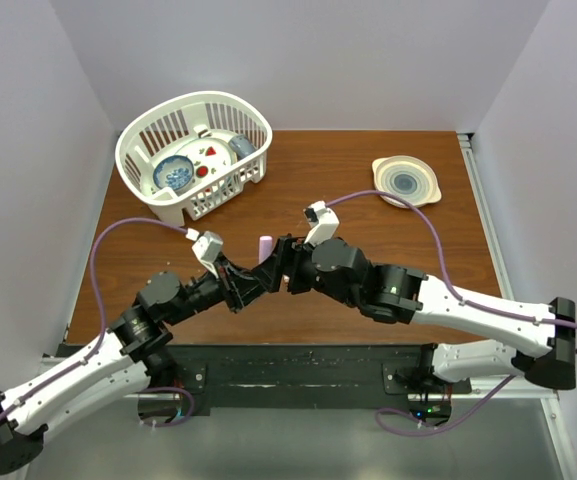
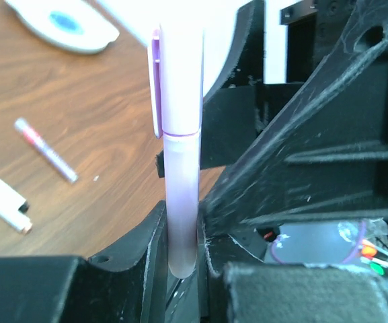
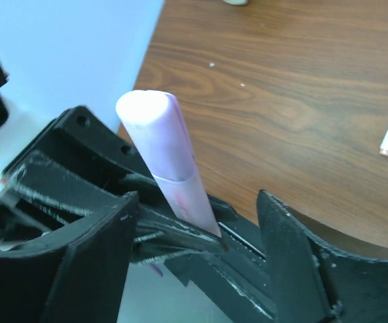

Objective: Insert the pens into the pen caps

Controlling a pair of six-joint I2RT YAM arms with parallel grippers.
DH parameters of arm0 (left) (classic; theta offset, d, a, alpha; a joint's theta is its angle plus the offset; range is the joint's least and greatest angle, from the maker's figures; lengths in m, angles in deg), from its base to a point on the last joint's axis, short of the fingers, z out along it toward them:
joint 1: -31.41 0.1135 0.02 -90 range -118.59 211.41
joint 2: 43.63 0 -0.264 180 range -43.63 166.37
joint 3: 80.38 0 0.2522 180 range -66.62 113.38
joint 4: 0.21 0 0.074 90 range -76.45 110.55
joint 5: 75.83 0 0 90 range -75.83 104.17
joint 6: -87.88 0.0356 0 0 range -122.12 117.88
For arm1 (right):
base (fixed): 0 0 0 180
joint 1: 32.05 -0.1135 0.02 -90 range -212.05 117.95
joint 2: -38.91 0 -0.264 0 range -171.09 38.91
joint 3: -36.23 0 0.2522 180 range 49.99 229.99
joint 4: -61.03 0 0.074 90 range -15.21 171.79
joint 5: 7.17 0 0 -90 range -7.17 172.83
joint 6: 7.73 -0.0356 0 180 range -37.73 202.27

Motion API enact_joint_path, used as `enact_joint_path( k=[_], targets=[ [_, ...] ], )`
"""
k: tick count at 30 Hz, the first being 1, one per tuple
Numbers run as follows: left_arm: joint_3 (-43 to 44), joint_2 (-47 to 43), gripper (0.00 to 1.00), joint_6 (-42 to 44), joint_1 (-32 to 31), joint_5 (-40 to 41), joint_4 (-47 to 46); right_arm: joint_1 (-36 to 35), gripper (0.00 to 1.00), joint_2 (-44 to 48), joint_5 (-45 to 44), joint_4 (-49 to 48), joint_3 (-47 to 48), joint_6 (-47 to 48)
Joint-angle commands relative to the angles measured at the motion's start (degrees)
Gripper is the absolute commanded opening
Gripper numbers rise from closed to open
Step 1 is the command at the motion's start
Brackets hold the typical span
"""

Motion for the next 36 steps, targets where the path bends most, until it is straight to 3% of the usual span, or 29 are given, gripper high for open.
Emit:
enact_joint_path(
  k=[1, 8, 15, 27, 30, 34, 35, 36],
  targets=[
    [-1.8, -3.8, 0.00, 1.6, 0.5, -4.4, -6.6, -0.7, 0.78, 3.3, 2.4, -0.3, 4.5, 7.7],
    [-3.2, -7.6, 0.00, 1.2, 0.5, -11.5, -9.1, -0.5, 0.85, 6.9, 10.2, -2.1, 7.5, 17.4],
    [-2.6, -6.6, 0.00, 1.2, 0.4, -17.4, -11.9, -0.4, 0.85, 5.0, 18.2, 1.1, 14.4, 23.4],
    [-3.9, -5.2, 0.00, -1.4, 0.4, -21.8, -18.0, -0.4, 0.73, 2.6, 19.0, 1.9, 15.2, 25.5],
    [-4.3, -5.0, 0.00, -1.7, 0.5, -22.1, -18.9, -0.4, 0.61, 2.1, 19.4, 1.6, 14.8, 25.8],
    [-4.2, -4.5, 0.00, -1.7, 0.5, -21.5, -19.3, -0.4, 0.35, 1.9, 21.2, 0.0, 13.1, 25.4],
    [-4.0, -4.3, 0.00, -1.7, 0.5, -21.2, -19.5, -0.5, 0.19, 1.9, 22.0, -0.6, 11.9, 25.1],
    [-3.9, -4.2, 0.00, -1.5, 0.4, -20.6, -19.6, -0.5, 0.11, 1.7, 23.2, -1.1, 11.1, 25.0]
  ],
)
